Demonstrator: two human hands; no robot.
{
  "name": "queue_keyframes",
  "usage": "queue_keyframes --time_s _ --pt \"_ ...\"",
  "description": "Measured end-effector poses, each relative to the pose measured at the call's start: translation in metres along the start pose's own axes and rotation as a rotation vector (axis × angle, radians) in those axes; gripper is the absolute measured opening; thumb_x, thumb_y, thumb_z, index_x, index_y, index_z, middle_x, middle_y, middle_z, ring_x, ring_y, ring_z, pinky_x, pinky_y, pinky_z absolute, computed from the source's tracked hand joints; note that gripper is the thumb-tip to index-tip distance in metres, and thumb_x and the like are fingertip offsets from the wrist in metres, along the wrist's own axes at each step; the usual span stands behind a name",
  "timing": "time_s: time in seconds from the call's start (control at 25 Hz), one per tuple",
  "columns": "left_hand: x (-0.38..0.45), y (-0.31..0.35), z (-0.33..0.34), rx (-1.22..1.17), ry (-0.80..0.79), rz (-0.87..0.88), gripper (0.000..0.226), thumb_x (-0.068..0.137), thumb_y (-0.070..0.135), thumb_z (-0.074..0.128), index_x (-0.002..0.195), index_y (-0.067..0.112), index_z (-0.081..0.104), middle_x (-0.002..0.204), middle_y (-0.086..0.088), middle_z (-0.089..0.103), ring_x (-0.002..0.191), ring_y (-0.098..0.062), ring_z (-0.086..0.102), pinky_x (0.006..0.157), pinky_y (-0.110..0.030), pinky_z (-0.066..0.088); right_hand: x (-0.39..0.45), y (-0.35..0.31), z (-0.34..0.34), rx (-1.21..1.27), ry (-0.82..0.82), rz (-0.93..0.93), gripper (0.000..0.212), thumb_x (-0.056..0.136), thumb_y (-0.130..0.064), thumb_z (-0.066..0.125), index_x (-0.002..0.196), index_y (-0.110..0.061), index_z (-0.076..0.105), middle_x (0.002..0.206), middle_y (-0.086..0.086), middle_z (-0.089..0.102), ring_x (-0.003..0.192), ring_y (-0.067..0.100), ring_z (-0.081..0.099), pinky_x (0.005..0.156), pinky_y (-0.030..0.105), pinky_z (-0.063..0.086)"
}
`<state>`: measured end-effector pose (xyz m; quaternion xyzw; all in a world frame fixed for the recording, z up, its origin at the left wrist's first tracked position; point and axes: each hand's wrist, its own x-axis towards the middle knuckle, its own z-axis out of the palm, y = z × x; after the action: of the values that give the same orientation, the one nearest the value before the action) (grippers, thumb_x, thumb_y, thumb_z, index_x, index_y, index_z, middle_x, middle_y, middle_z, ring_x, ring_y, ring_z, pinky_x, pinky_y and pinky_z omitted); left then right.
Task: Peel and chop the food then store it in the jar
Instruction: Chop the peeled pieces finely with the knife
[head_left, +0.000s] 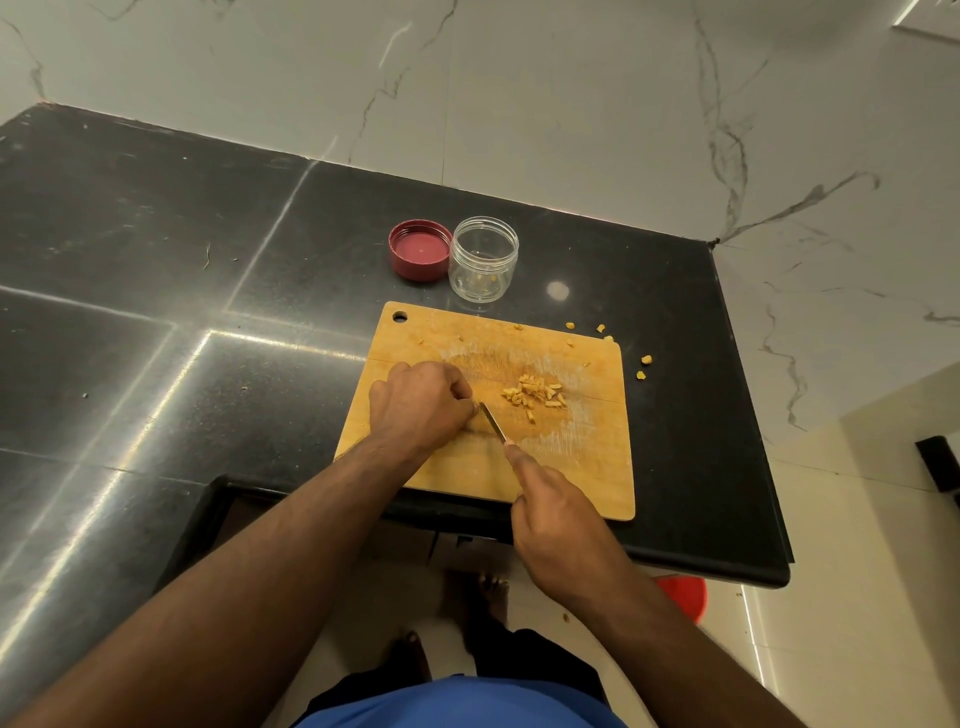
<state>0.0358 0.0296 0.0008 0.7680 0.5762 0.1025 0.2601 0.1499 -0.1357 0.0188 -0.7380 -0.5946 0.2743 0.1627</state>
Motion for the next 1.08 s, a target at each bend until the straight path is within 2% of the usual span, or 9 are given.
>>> queue_keyframes --time_s 0.16,0.36,0.48,0.92,1.08 --pt "-0.001 -0.001 0.002 -0.022 0.007 0.006 0.014 0.087 0.041 0.071 0.099 0.035 0.074 0.102 0.017 0.067 0.109 -0.015 0.048 0.085 -0.040 0.034 -0.002 0.003 -0.006 0.044 0.091 0.032 0.054 0.104 -0.022 0.035 0.155 -0.029 0.021 0.136 -0.002 0.048 0.105 0.006 0.047 0.093 0.026 0.045" --pt "-0.003 -0.003 0.002 -0.012 0.032 -0.010 0.018 0.087 0.044 0.070 0.103 0.036 0.074 0.102 0.018 0.068 0.111 -0.016 0.046 0.084 -0.040 0.030 0.003 -0.003 -0.003 0.093 0.061 -0.001 0.053 0.103 -0.019 0.036 0.155 -0.026 0.025 0.148 0.000 0.043 0.128 0.010 0.043 0.105 0.023 0.037" --pt "-0.004 -0.003 0.003 -0.014 0.038 -0.023 0.014 0.086 0.045 0.069 0.097 0.037 0.072 0.098 0.019 0.066 0.110 -0.015 0.045 0.085 -0.041 0.029 0.010 -0.004 -0.001 0.061 0.037 -0.010 0.053 0.103 -0.021 0.035 0.155 -0.026 0.023 0.149 0.000 0.042 0.130 0.012 0.043 0.107 0.026 0.038" --pt "-0.002 0.001 0.001 0.007 0.033 -0.028 0.009 0.086 0.044 0.067 0.089 0.036 0.072 0.090 0.020 0.062 0.098 -0.010 0.038 0.083 -0.040 0.028 0.020 -0.005 0.000 -0.034 -0.004 -0.027 0.054 0.103 -0.021 0.033 0.155 -0.029 0.020 0.134 0.003 0.051 0.113 0.017 0.051 0.095 0.035 0.046" --pt "-0.002 0.001 0.001 0.003 0.030 -0.030 0.008 0.086 0.042 0.068 0.090 0.036 0.071 0.089 0.020 0.061 0.099 -0.010 0.037 0.085 -0.041 0.028 0.001 0.000 0.000 -0.017 0.004 -0.028 0.054 0.103 -0.023 0.035 0.155 -0.029 0.021 0.129 -0.001 0.052 0.106 0.013 0.051 0.091 0.032 0.046"
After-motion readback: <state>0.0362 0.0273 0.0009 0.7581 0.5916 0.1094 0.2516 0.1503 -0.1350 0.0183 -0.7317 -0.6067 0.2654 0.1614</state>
